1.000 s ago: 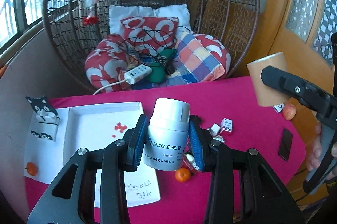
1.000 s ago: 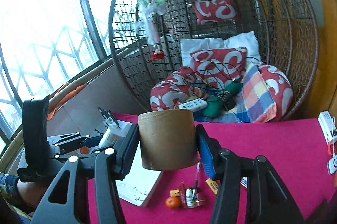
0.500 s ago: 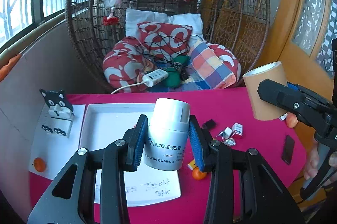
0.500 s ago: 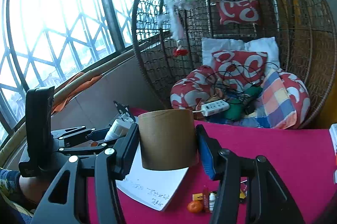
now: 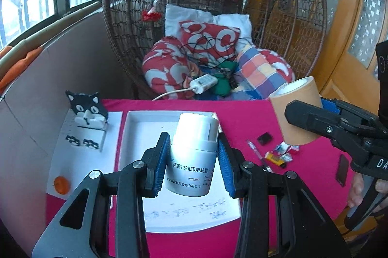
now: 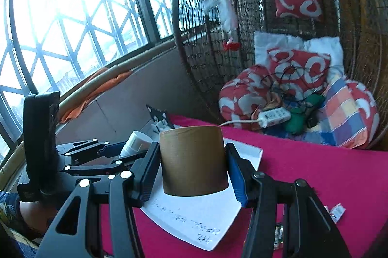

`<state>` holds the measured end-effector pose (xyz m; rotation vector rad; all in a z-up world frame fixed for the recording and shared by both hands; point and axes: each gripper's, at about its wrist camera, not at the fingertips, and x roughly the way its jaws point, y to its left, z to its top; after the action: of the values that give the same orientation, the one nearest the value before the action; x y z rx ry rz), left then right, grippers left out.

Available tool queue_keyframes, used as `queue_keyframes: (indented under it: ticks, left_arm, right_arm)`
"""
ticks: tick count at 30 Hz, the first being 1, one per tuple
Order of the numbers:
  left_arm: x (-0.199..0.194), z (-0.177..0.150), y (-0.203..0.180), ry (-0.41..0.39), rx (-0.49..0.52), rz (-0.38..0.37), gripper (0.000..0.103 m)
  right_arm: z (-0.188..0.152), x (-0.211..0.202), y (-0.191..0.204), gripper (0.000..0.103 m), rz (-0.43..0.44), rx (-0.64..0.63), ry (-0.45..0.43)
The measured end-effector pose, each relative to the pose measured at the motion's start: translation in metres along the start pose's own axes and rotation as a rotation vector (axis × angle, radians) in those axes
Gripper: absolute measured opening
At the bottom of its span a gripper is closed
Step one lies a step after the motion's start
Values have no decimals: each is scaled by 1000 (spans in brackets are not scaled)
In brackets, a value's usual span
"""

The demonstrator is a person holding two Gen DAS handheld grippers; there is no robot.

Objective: Organize rigid objects
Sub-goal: 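Carry both held items over the white tray and open both grippers, then move both tools back to the item cluster and grasp the tangerine with the left gripper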

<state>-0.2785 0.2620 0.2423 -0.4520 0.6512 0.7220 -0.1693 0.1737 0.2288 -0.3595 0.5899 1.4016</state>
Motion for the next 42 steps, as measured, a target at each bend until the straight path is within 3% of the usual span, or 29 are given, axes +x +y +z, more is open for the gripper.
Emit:
queue_keyframes:
  ticks: [6,14,18,22,29,31,32,33,35,36,38,42]
  left_arm:
    - [49,-18,29,126,15,14,38]
    - [149,-43,56,397,-51,22,38]
    - [172,-58,62,470,-52,53,39]
    - [181,-67,67,506,-67,59,38]
    - [187,-59,67,513,-76,68,41]
    - [184,-57,67,495,-86,58,66]
    - [183,-57,66,484,-89,49,90]
    - [182,-56,64,469,-85,48,98]
    - [177,-54,61,439,-68,69,101]
    - [175,-53,60,430,-65,78,102]
    - [168,-50,58,400,-65,94,102]
    - [141,-43,56,294,-107,128,102]
  right_arm:
    - [-18,62,-7,54,-24,10,153]
    - [-67,142,-18,54,-95,-8,407]
    - [-88,168,-30,54,-136,39,499]
    - [-98,180,-33,54,-175,21,525]
    - [-93,188,-31,55,-215,-19,516]
    - [-93,188,-31,55,-227,-22,511]
    - [-92,188,-32,55,-234,-23,508]
    - [-92,186,-31,55,-241,-27,500]
    - [-90,183,-31,57,-243,-33,481]
    - [-89,180,-30,61,-248,-39,466]
    - [-88,172,-28,103,-262,-60,435]
    - [-86,154,-25,103,-289,-109,387]
